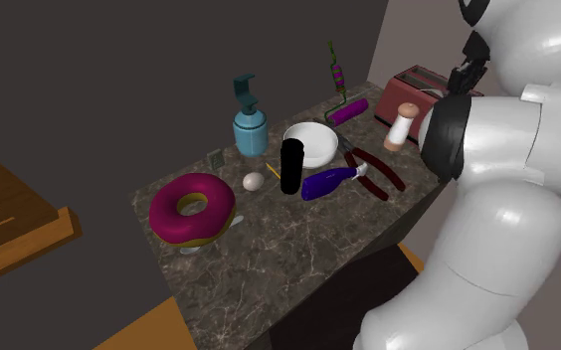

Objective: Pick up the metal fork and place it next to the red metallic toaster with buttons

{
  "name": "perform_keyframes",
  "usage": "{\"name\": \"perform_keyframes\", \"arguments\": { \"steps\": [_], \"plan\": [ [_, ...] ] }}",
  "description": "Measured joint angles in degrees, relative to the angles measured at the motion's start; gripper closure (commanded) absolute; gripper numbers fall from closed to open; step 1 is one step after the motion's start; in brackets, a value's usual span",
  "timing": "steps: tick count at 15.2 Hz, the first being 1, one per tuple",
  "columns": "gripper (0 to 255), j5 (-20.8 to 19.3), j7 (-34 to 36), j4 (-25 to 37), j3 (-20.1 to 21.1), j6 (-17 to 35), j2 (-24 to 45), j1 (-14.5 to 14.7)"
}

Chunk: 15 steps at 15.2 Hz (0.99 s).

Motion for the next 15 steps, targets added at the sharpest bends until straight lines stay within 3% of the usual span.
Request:
{"name": "perform_keyframes", "arguments": {
  "steps": [3, 4, 5, 9, 15],
  "plan": [
    [255, 3.4, -3.5, 10.5, -0.2, -3.6, 7.8, -5.8],
    [255, 5.2, -4.5, 17.2, 0.1, -6.4, 11.7, -9.0],
    [255, 5.7, -5.0, 19.0, 0.2, -7.1, 13.1, -10.2],
    [255, 5.6, -5.8, 16.1, 0.2, -4.1, 13.3, -9.9],
    [255, 4.3, -6.0, 6.9, -0.2, 2.3, 10.7, -7.1]
  ]
}}
